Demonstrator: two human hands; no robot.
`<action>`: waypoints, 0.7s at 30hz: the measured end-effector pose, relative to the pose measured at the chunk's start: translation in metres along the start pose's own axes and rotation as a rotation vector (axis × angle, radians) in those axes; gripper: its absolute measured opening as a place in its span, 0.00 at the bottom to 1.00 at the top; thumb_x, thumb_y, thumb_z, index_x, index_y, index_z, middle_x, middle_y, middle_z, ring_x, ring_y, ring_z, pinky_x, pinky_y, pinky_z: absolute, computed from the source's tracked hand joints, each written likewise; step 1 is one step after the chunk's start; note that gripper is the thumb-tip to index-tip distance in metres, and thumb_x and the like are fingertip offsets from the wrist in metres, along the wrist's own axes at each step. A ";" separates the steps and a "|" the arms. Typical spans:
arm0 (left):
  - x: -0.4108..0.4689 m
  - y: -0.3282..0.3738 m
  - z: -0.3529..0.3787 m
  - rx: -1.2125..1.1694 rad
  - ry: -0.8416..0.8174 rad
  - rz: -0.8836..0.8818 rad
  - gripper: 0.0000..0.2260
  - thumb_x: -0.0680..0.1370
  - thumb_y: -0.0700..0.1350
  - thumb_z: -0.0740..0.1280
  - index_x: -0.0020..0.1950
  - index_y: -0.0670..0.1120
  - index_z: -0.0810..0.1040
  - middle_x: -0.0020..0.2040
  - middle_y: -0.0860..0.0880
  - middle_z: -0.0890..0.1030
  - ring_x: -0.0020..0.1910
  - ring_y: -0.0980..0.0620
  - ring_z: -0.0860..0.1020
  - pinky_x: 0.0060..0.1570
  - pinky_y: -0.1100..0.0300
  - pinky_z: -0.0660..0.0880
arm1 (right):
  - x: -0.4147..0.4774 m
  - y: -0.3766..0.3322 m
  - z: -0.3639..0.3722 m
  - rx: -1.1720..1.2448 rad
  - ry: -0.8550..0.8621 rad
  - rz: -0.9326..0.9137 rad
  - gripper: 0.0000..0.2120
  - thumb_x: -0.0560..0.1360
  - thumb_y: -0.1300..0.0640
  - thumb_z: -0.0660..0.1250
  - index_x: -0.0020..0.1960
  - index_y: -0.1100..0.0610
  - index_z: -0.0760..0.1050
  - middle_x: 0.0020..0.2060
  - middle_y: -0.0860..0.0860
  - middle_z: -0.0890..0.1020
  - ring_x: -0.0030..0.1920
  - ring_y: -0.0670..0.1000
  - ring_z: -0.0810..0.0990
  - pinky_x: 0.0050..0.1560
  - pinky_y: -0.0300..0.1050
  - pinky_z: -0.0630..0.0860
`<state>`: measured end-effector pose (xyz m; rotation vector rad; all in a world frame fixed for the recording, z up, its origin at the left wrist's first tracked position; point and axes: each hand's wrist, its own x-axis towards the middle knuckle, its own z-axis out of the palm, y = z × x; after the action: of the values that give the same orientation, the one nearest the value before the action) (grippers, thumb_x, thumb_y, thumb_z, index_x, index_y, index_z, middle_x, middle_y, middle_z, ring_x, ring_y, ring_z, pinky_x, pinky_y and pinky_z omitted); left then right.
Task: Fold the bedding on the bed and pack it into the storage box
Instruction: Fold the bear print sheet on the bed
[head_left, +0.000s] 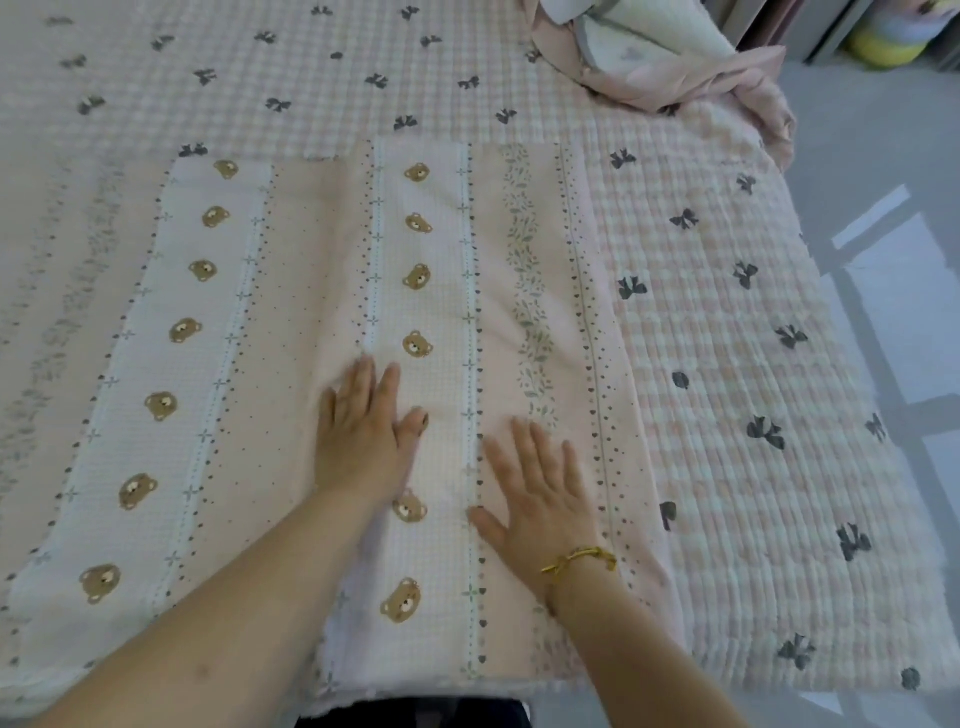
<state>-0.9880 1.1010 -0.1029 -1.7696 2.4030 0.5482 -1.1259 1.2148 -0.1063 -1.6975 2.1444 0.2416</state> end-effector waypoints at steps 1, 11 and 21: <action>0.019 -0.006 -0.001 0.033 0.006 -0.006 0.27 0.81 0.57 0.44 0.76 0.49 0.41 0.77 0.48 0.39 0.75 0.51 0.38 0.72 0.55 0.36 | 0.015 0.014 0.000 -0.054 -0.001 -0.008 0.37 0.66 0.33 0.19 0.71 0.48 0.30 0.73 0.53 0.37 0.72 0.54 0.33 0.65 0.50 0.25; 0.163 -0.054 -0.023 -0.007 0.057 0.148 0.31 0.76 0.64 0.39 0.74 0.52 0.36 0.76 0.51 0.38 0.75 0.53 0.40 0.70 0.58 0.33 | 0.164 -0.024 -0.055 0.052 0.219 0.083 0.31 0.66 0.32 0.24 0.63 0.46 0.22 0.62 0.47 0.22 0.65 0.50 0.22 0.58 0.45 0.15; 0.203 -0.073 0.004 0.002 0.086 0.189 0.35 0.67 0.68 0.22 0.69 0.53 0.37 0.69 0.52 0.36 0.70 0.57 0.39 0.64 0.62 0.21 | 0.296 0.042 -0.103 -0.073 0.044 0.282 0.32 0.77 0.37 0.39 0.75 0.50 0.34 0.75 0.49 0.36 0.74 0.51 0.35 0.71 0.53 0.31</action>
<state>-0.9841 0.9002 -0.1824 -1.6063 2.6469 0.4971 -1.2420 0.9220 -0.1375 -1.4447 2.4323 0.3679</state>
